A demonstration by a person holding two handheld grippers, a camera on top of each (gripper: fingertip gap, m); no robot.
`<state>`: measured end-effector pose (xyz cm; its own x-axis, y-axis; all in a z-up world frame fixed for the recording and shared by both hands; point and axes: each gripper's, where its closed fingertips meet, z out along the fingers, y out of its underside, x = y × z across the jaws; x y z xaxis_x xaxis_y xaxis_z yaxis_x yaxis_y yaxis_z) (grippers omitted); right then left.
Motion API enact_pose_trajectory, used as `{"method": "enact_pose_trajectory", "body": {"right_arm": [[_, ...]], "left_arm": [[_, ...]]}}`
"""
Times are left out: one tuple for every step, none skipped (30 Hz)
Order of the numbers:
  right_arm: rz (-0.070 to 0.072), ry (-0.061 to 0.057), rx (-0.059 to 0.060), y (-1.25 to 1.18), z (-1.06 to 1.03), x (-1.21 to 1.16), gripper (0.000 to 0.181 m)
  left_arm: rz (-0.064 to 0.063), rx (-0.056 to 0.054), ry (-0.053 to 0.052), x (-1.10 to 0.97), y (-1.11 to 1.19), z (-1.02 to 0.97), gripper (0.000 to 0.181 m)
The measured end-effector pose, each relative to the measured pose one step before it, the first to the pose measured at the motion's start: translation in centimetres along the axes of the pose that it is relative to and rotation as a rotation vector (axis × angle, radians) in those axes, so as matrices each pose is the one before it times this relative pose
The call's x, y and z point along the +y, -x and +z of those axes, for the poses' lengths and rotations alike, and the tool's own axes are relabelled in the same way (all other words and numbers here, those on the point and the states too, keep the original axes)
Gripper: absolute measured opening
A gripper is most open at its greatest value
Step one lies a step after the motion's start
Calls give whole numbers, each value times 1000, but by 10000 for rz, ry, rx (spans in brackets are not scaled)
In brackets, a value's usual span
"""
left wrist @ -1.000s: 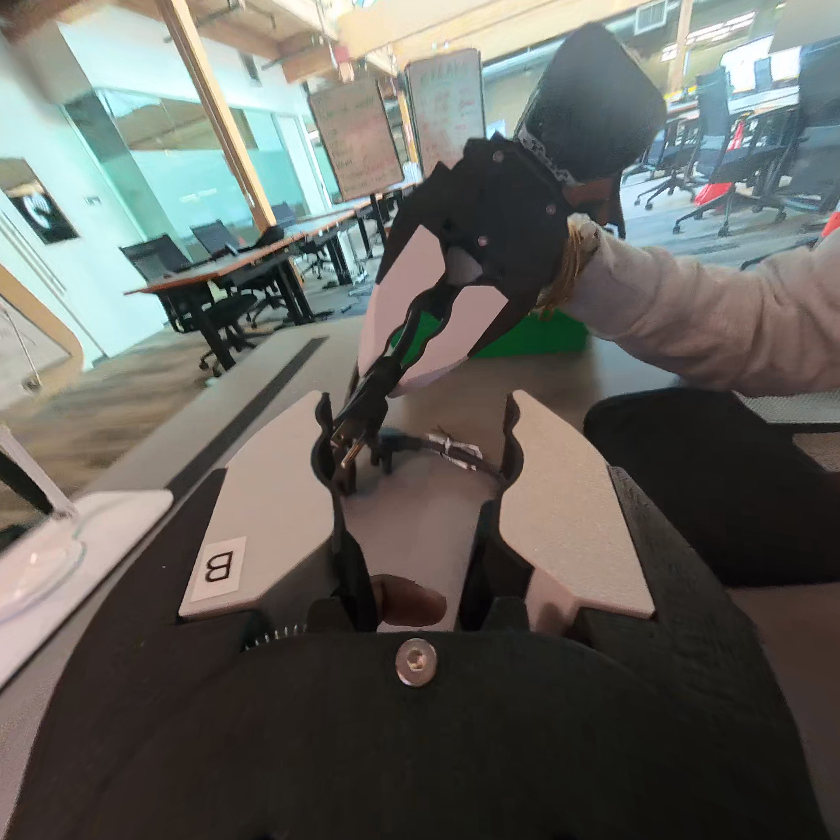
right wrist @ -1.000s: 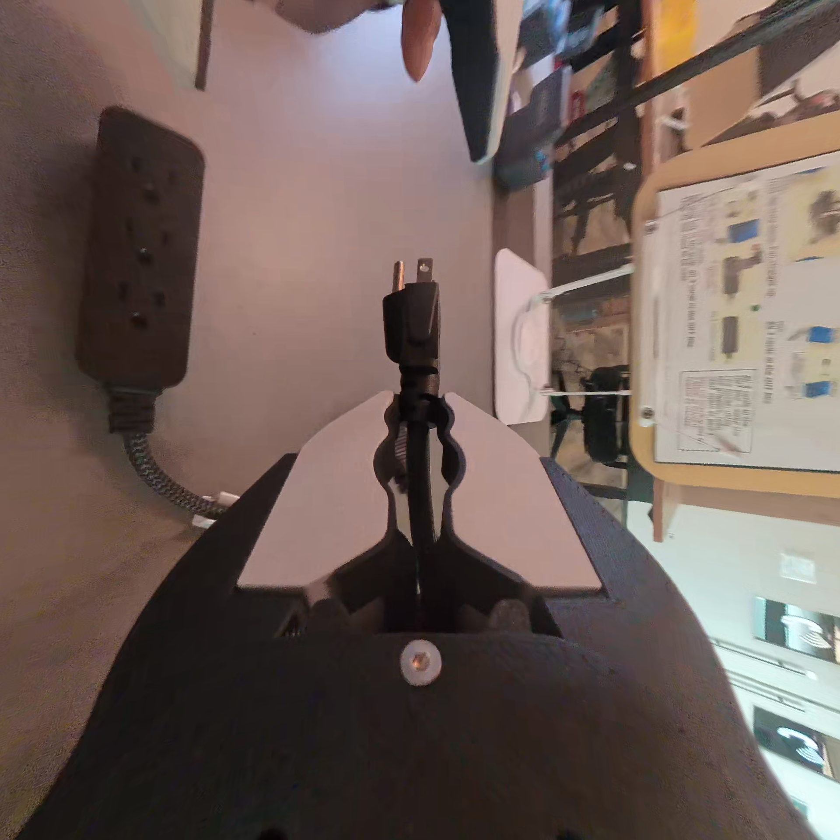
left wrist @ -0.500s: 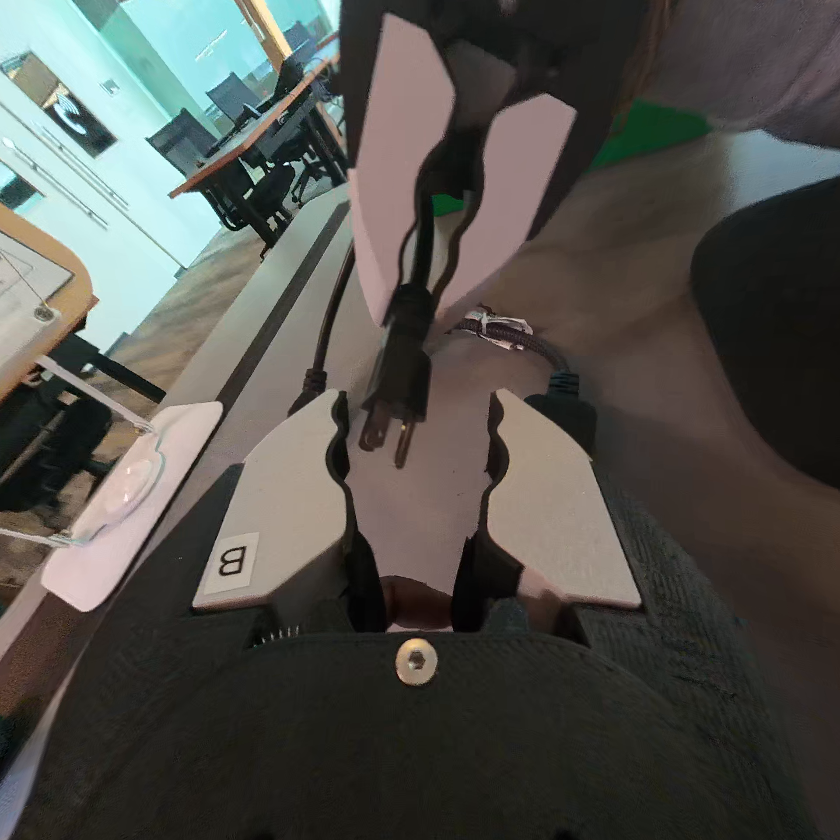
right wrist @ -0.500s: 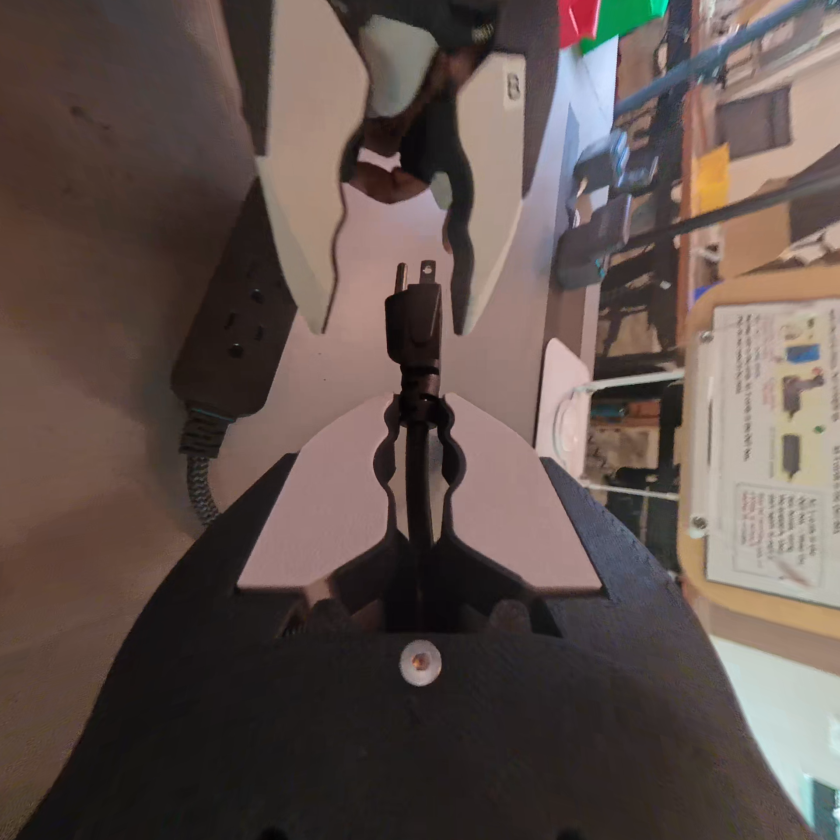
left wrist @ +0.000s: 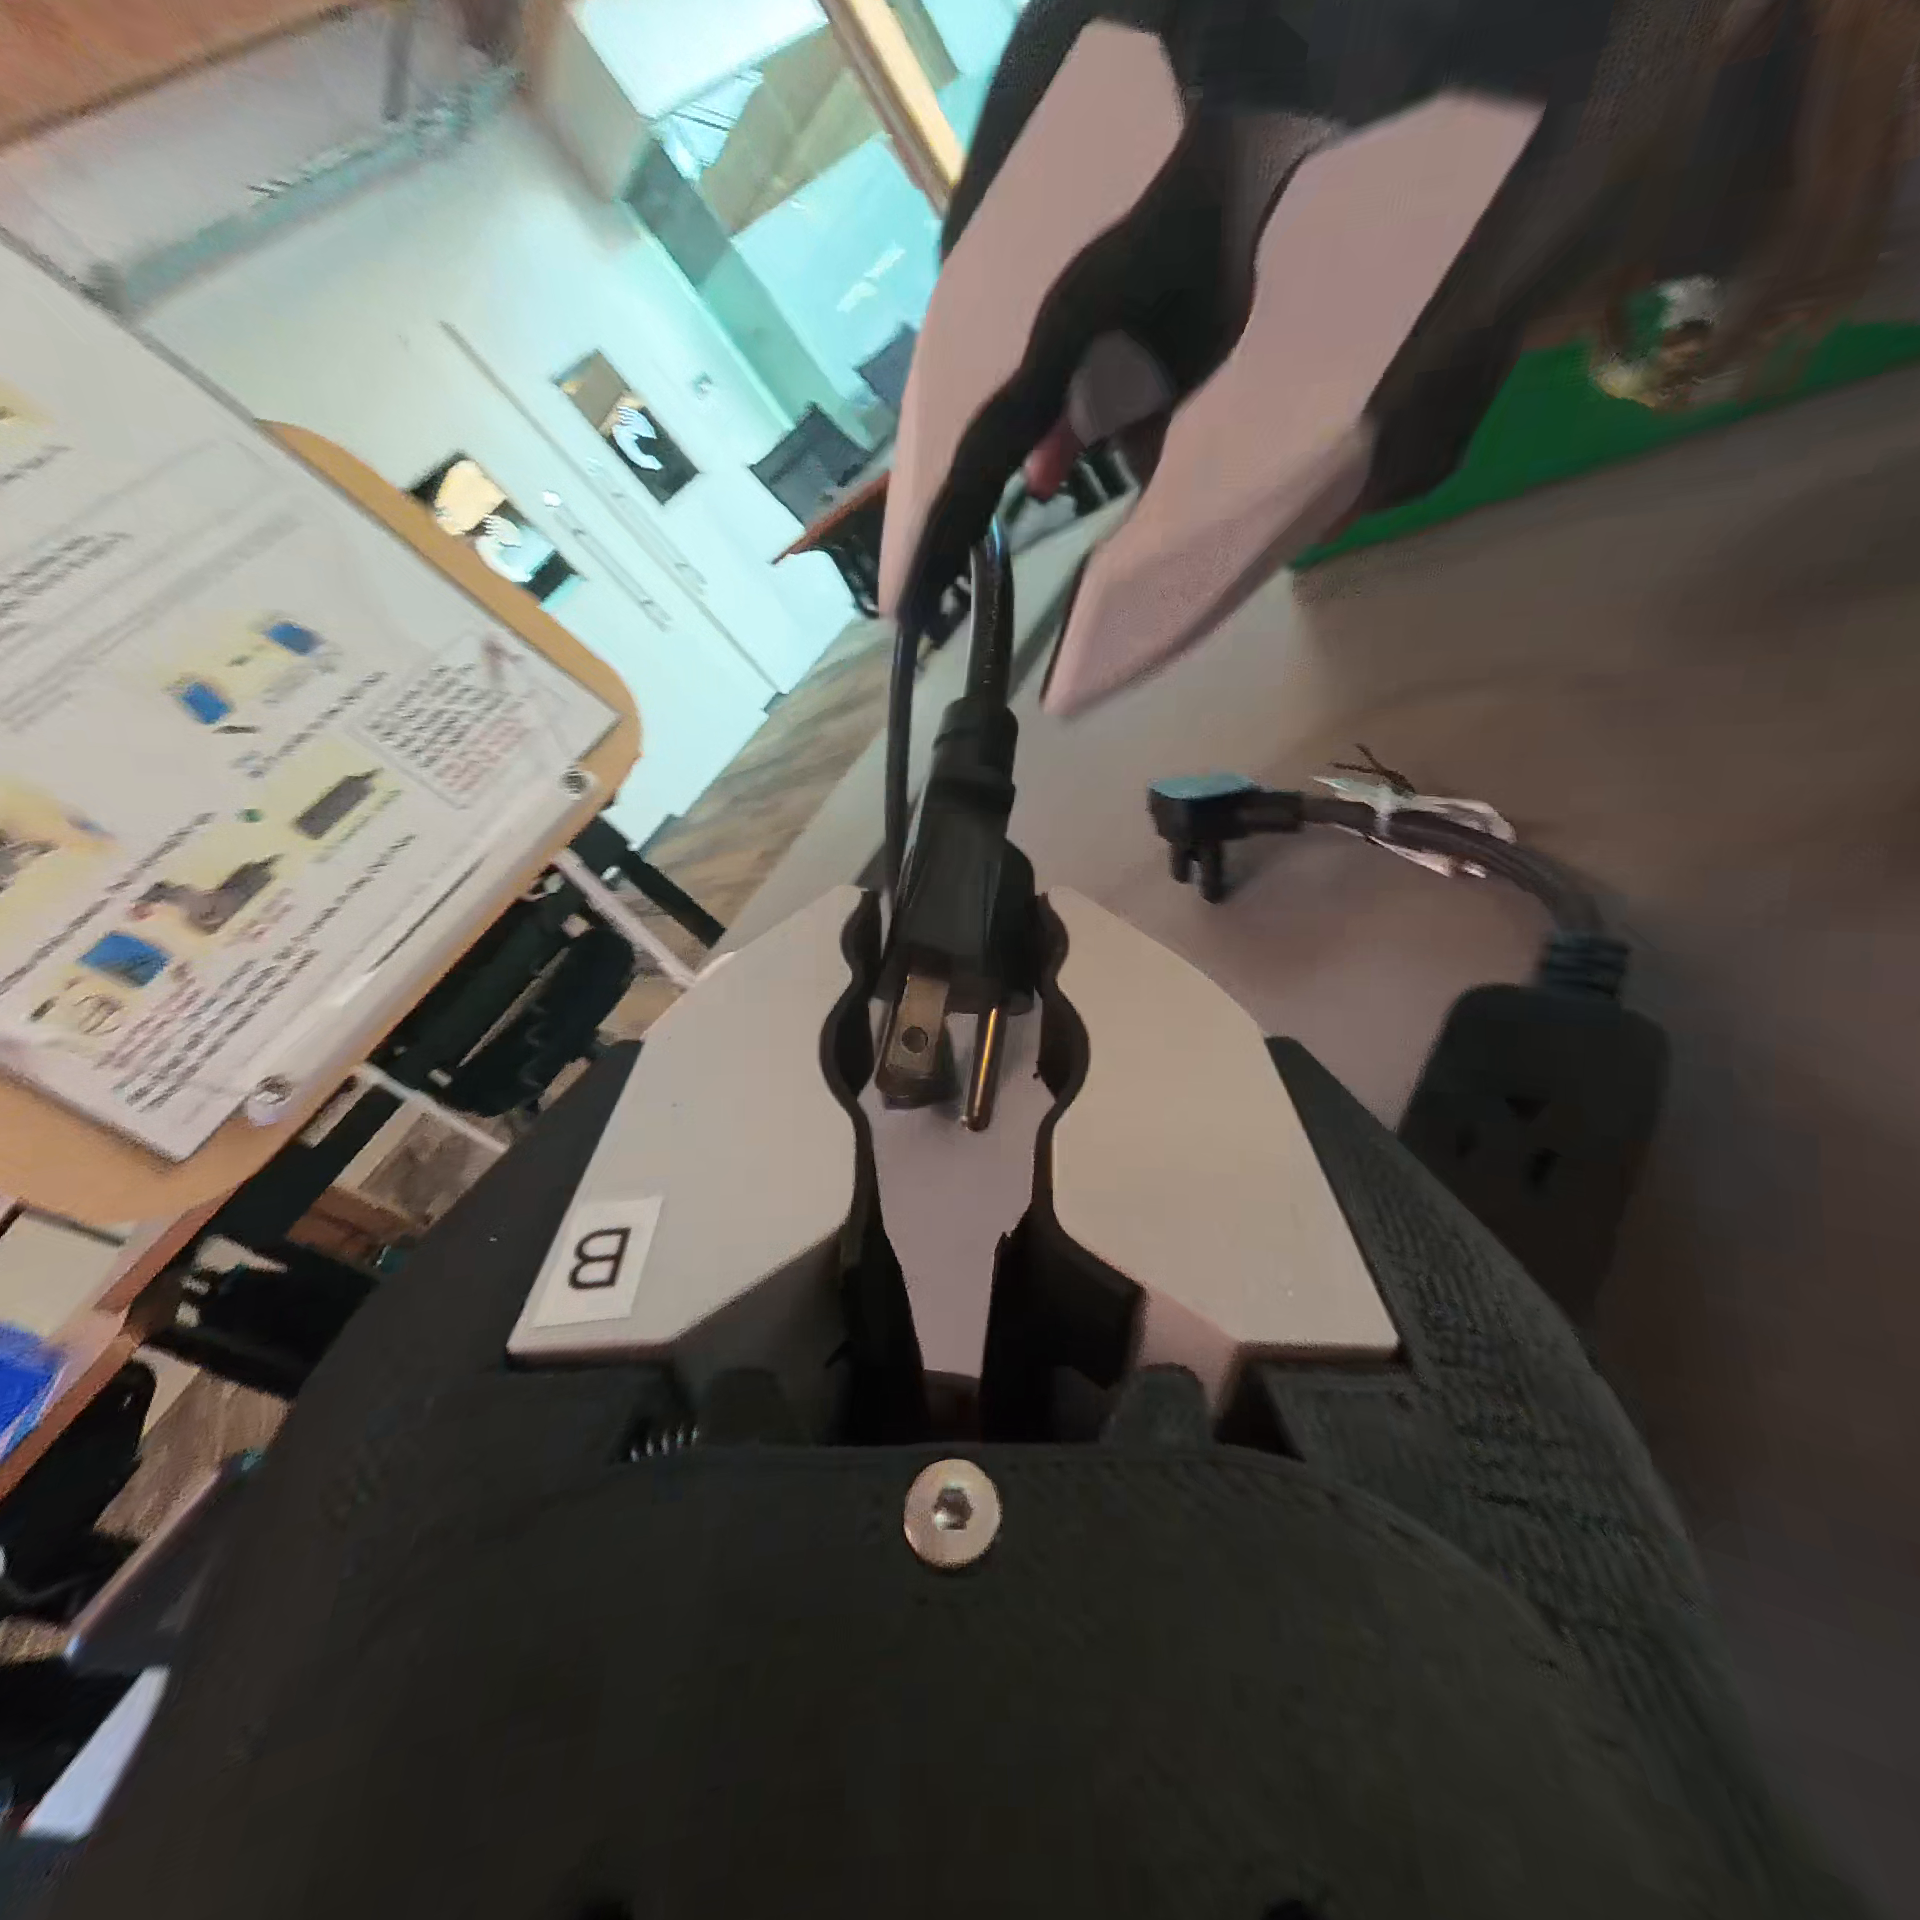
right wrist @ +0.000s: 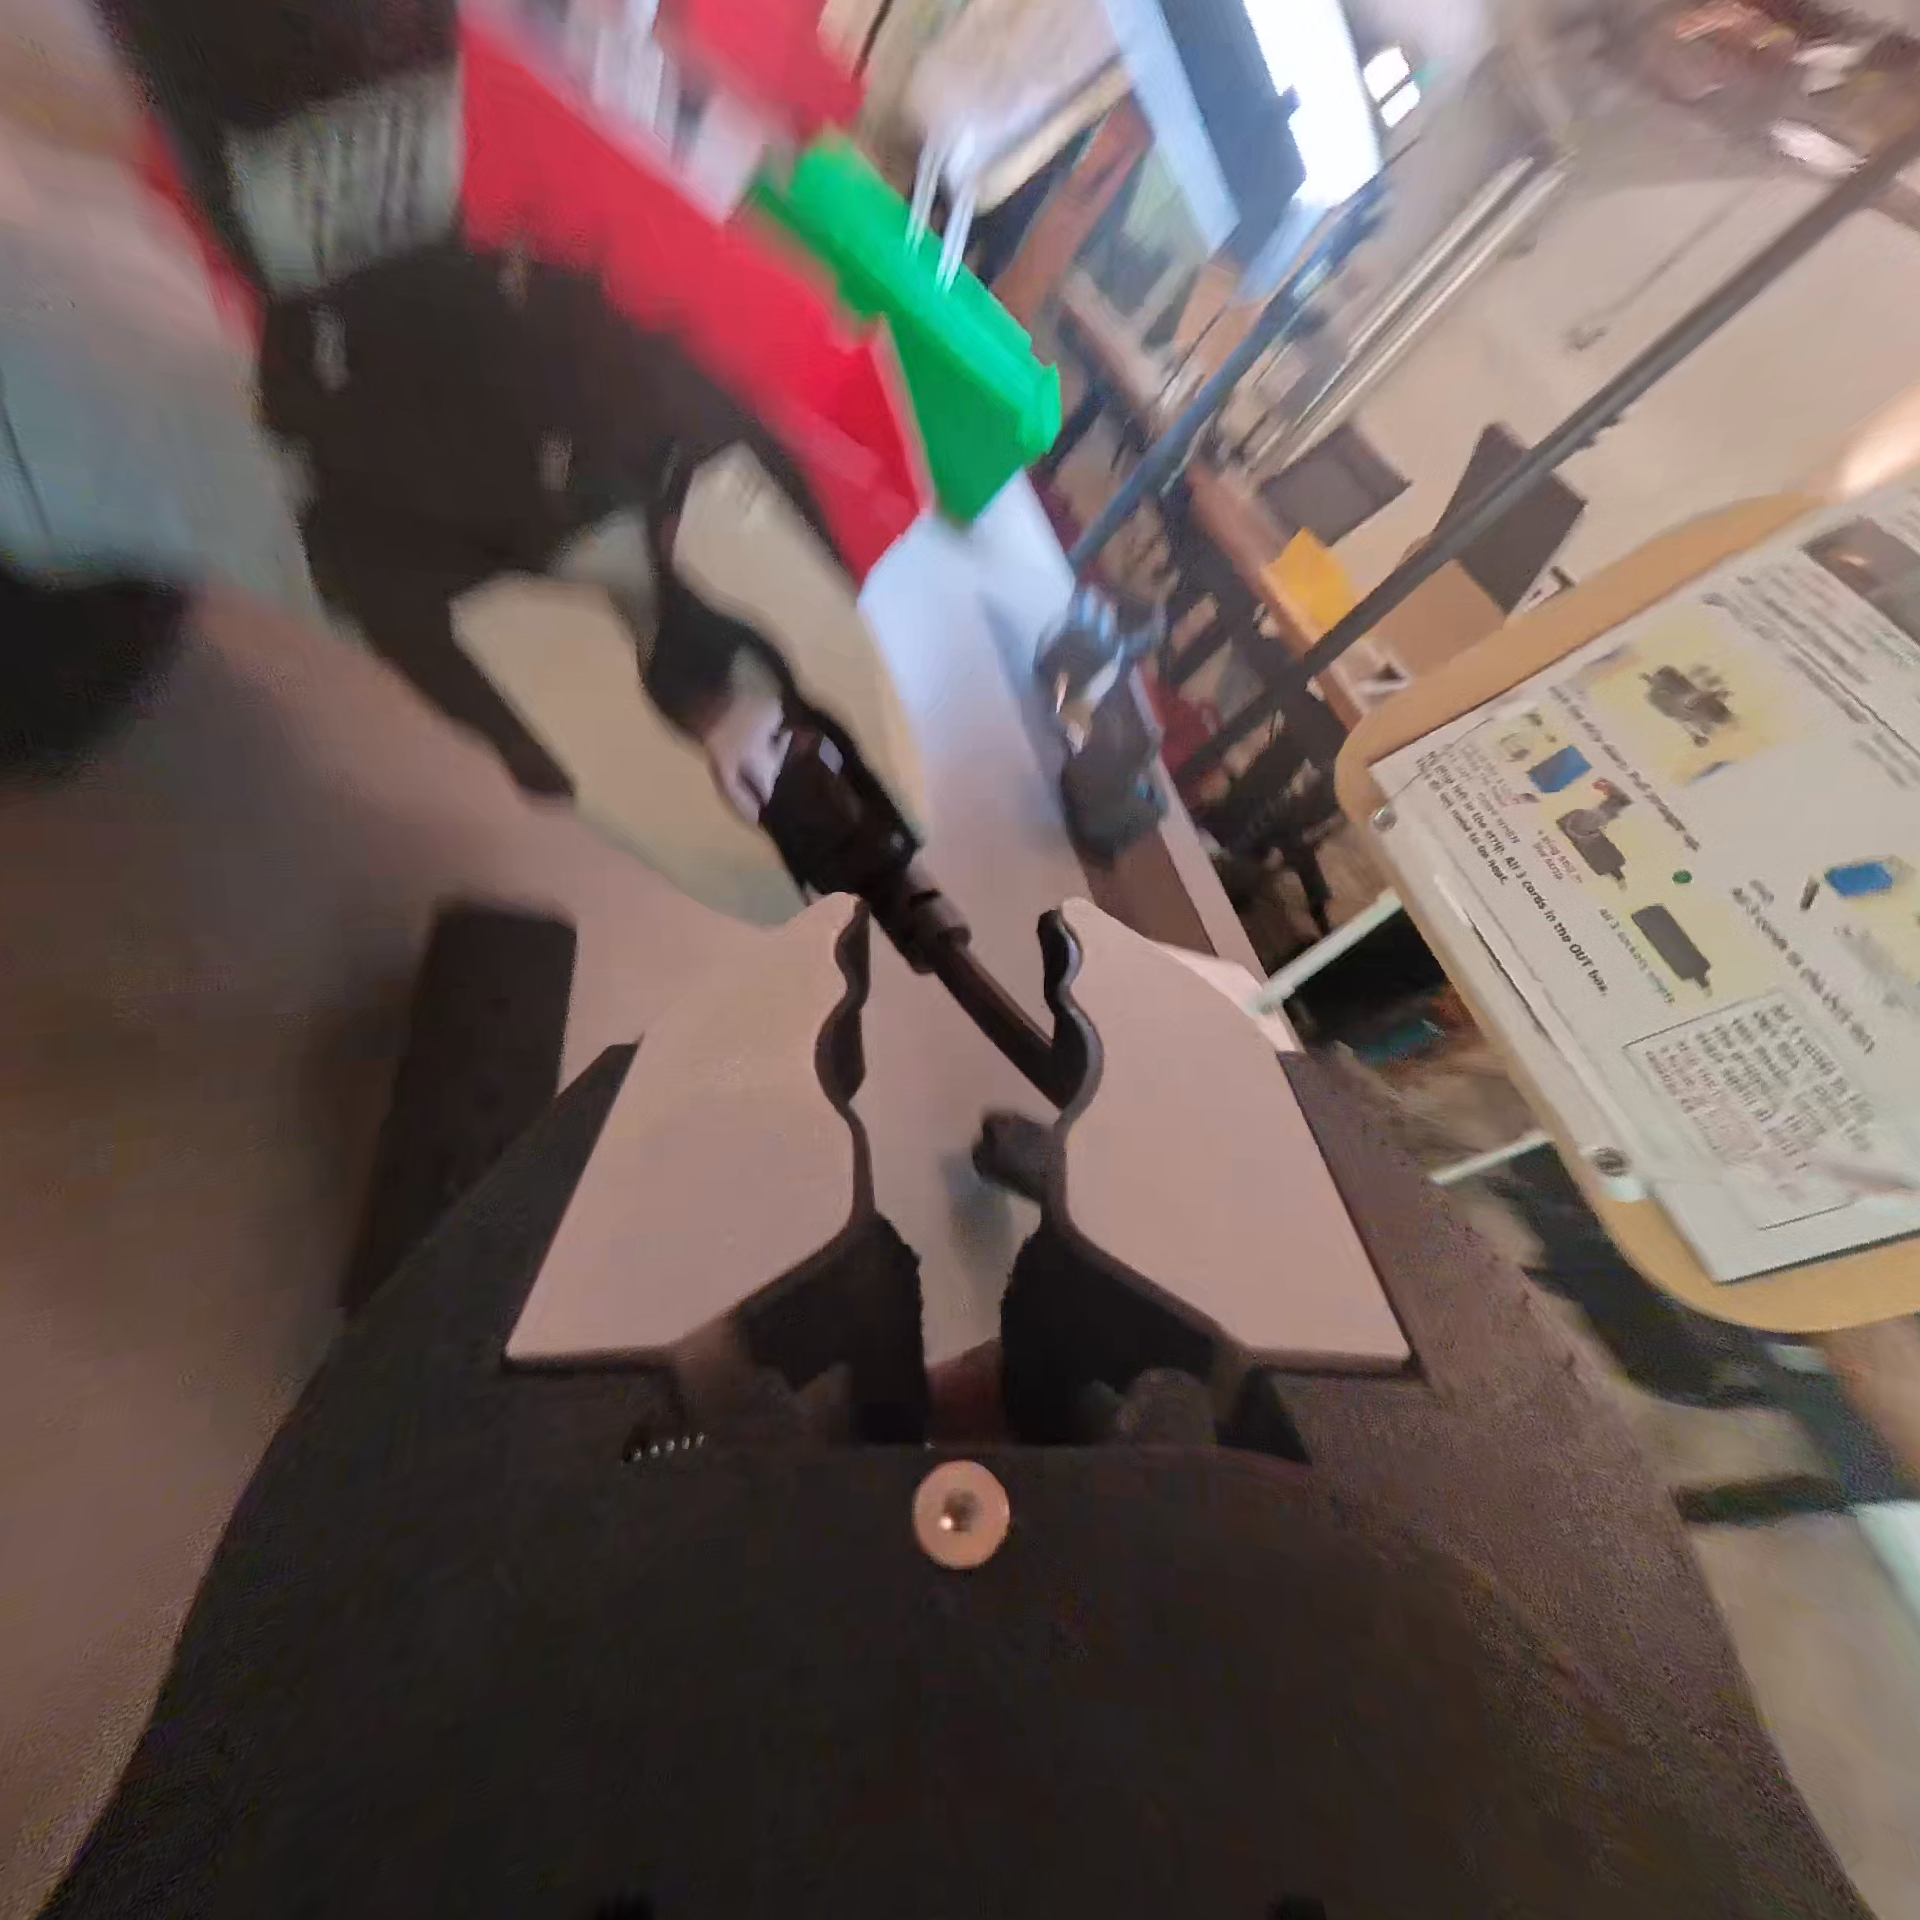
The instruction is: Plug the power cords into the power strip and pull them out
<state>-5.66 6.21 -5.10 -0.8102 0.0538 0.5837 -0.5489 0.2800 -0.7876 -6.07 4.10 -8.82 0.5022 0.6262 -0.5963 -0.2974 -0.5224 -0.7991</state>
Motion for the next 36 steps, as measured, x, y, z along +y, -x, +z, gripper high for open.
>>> {"method": "enact_pose_trajectory", "body": {"right_arm": [[1380,-1066,118,-906,-678,-1535,32],[1631,-1141,-135,-564,-574,-1608,28],[1799,-1048,-356,-264,-381,-1327,23],[1773,-864,-719,241,-161,-810,23],[1769,-557,-750,207,86,-76,24],[1798,-103,-421,-427,320,836,28],[1656,196,-241,-854,502,1319,45],[1367,210,-153,-1076,665,1339,63],[996,12,-306,-914,709,1026,67],[879,-286,-401,-670,651,581,70],[837,-551,-517,-338,473,137,70],[784,-660,-505,-175,254,-178,71],[575,-580,-414,-63,80,-296,65],[191,-363,-264,22,-14,-203,60],[-188,-72,28,-108,-13,40,55],[-464,110,160,-86,-6,184,51],[-532,149,224,-51,21,195,47],[-480,49,134,119,60,68,43],[-335,-44,150,40,33,-34,43],[-266,-41,126,-47,-8,28,39],[-214,-73,79,-98,-42,34,33],[-109,-88,63,-130,-60,13,29],[-27,-60,-20,-26,-69,-17,29],[-26,25,15,-34,-54,6,27],[-152,120,73,-50,-72,31,26],[-301,218,119,-23,-64,85,25],[-355,307,192,-102,-70,136,25],[-477,393,251,-160,-91,187,25],[-547,488,374,-351,-140,254,25],[-614,549,421,-444,-144,329,25],[-668,599,367,-354,-106,441,24],[-585,468,284,-199,-80,319,22],[-332,292,109,20,-77,77,22],[-81,294,-91,230,-40,55,22],[22,340,-50,158,-25,158,22],[-31,315,8,58,-30,236,22]], "left_arm": [[-251,-377,-140,-148,753,-202,28],[-292,-357,-147,-155,751,-185,28],[-326,-372,-159,-167,773,-176,28],[-354,-316,-115,-122,686,-163,27],[-360,-235,-107,-120,567,-124,27],[-338,-228,-95,-90,515,-113,28],[-272,-202,-101,-90,443,-89,27],[-171,-123,-83,-68,258,-62,27],[-23,17,-85,-71,6,-28,27],[72,104,-40,-33,-218,12,27],[92,114,-21,-24,-345,62,27],[91,173,43,59,-525,135,27],[152,163,63,81,-599,168,27],[244,159,62,59,-638,167,27],[291,117,65,43,-593,164,27],[251,65,61,17,-481,140,27],[191,26,79,49,-353,145,27],[113,5,71,57,-233,115,27],[55,-41,10,-7,-82,74,27],[40,-41,-63,-128,-25,8,27],[6,-5,-68,-167,-30,-19,27],[-18,-5,-11,-86,-63,4,28],[-6,-20,48,38,-62,39,27],[35,-5,-3,25,-57,34,27],[60,26,-69,-26,-72,5,27],[56,48,-82,-19,-64,-4,27],[15,159,-43,35,-89,-13,27],[7,398,-10,55,-183,-65,29],[-125,748,109,226,-389,-174,35],[-456,809,217,399,-276,-276,38],[-759,869,205,403,-246,-389,44],[-967,859,310,584,-211,-485,50],[-924,963,521,963,-387,-535,55],[-597,571,412,951,18,-498,56],[-191,162,105,675,322,-417,57],[139,-55,-165,277,342,-333,57]]}}
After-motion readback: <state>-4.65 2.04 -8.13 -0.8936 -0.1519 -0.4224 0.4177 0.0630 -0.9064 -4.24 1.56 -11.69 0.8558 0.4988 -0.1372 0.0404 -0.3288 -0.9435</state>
